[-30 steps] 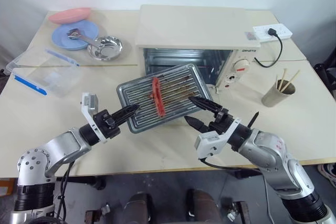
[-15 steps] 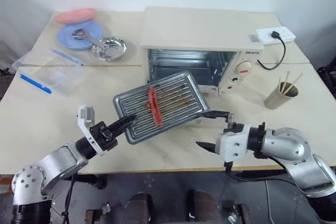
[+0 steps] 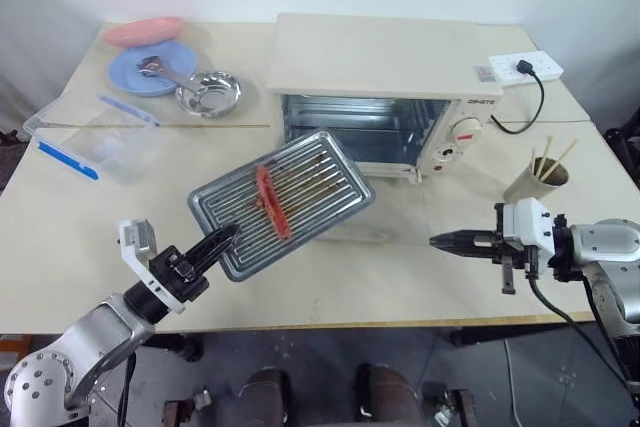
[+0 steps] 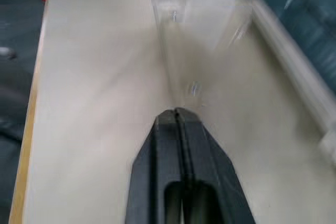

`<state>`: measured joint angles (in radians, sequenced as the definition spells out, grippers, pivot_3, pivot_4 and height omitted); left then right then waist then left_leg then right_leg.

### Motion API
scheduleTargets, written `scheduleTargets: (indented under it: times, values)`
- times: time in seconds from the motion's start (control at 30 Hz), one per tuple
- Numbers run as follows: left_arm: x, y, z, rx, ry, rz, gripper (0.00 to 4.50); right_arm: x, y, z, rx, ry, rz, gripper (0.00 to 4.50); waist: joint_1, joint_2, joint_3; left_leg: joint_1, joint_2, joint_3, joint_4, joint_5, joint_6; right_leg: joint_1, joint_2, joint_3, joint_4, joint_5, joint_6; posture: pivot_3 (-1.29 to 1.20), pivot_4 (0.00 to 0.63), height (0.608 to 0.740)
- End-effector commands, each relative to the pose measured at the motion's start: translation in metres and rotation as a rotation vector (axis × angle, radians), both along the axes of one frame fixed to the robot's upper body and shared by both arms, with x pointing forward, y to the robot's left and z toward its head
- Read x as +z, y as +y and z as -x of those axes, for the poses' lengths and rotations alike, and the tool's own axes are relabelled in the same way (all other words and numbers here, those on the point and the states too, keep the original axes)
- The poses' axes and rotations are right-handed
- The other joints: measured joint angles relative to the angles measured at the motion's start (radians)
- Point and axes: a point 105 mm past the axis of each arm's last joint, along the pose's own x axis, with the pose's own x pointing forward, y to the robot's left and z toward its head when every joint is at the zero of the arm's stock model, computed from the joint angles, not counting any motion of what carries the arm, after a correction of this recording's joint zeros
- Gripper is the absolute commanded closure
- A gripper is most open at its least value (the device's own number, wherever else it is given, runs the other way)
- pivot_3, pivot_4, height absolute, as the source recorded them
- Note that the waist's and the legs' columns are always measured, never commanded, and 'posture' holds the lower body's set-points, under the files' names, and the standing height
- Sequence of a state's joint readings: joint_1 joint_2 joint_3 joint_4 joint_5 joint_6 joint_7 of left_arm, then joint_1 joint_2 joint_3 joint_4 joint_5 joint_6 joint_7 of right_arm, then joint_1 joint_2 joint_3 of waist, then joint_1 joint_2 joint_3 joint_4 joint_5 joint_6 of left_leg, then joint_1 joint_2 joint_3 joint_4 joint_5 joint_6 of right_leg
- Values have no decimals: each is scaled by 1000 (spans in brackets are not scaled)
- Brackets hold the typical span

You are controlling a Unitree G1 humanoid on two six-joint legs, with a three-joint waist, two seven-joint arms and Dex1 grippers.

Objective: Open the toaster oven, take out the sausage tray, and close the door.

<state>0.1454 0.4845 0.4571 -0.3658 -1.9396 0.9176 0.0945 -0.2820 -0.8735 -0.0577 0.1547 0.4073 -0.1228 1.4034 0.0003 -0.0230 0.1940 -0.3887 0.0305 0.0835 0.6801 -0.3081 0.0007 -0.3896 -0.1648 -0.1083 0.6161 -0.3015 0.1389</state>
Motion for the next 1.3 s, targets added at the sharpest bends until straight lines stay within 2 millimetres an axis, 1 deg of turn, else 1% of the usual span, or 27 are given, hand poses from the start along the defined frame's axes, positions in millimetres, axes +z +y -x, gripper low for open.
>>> scheduleTargets:
  times: [0.03,0.13,0.23,0.3,0.4,0.47,0.53,0.6,0.7,0.77,0.87,0.97,1.0,1.03,1.2,1.3]
  values:
    - [16,4,8,42,-70,29,4500,-8,-16,-6,18,-22,90,4472,-1,1,0,0,0,1,0,0,0,0,0,0,-3,0,0,0,150,740]
    - [14,11,16,117,-67,50,4500,-20,-22,-16,34,-22,151,4472,-3,1,0,1,0,3,0,0,0,0,0,1,-3,0,0,0,150,740]
    - [11,12,27,163,-55,62,4500,-30,-22,-25,33,-24,167,4472,-6,1,0,1,1,6,0,-1,-1,0,0,1,-3,0,0,0,150,740]
    - [11,12,36,187,-50,66,4500,-36,-19,-30,33,-22,170,4472,-8,1,0,1,2,7,0,-1,-1,0,1,1,-4,0,0,0,150,740]
    - [9,16,45,244,-37,70,4500,-42,-13,-37,31,-20,157,4472,-6,2,1,1,2,7,0,-1,-2,0,1,2,-4,0,-1,0,150,740]
    - [10,24,49,303,-38,81,4500,-45,-7,-41,42,-22,148,4472,-5,1,1,2,2,7,1,-1,-2,1,1,2,-4,0,-2,0,150,740]
    - [16,31,50,376,-65,107,4500,-48,-1,-42,66,-21,141,4472,-5,2,0,2,2,7,1,-1,-2,2,1,1,-6,0,-4,0,150,740]
    - [18,34,51,406,-70,113,4500,-48,4,-42,88,-20,125,4472,-5,2,0,2,2,7,1,-1,-2,3,1,1,-6,0,-5,0,150,740]
    - [10,44,56,480,-28,127,4500,-42,13,-45,110,-32,82,4472,-7,2,0,3,3,7,1,-2,-2,3,1,1,-7,0,-5,0,150,740]
    - [7,48,58,514,-9,136,4500,-39,16,-46,117,-34,60,4472,-8,2,0,3,3,6,1,-2,-1,3,1,1,-7,0,-5,0,150,740]
    - [-3,61,58,604,38,172,4500,-31,20,-48,121,-44,24,4472,-6,2,0,3,3,6,1,-3,-1,3,1,1,-8,0,-5,0,150,740]
    - [-19,72,59,678,123,199,4500,-15,30,-50,141,-78,-30,4472,-5,2,1,3,3,6,1,-3,0,3,1,1,-9,1,-5,0,150,740]
    - [-23,75,59,703,142,214,4500,-4,35,-51,150,-80,-76,4472,-5,3,1,3,3,6,1,-3,0,3,1,1,-9,1,-5,0,150,740]
    - [-24,76,58,711,145,224,4500,6,38,-53,150,-87,-107,4472,-5,3,1,3,3,6,1,-3,0,3,1,1,-9,1,-5,0,150,740]
    - [-23,73,55,692,144,226,4500,39,47,-56,147,-103,-196,4472,-2,3,1,2,4,4,1,-5,0,1,1,1,-9,1,-5,0,150,740]
    - [-24,67,51,652,147,222,4500,61,51,-62,131,-126,-232,4472,-2,3,1,2,4,5,1,-6,1,1,1,1,-10,1,-5,0,150,740]
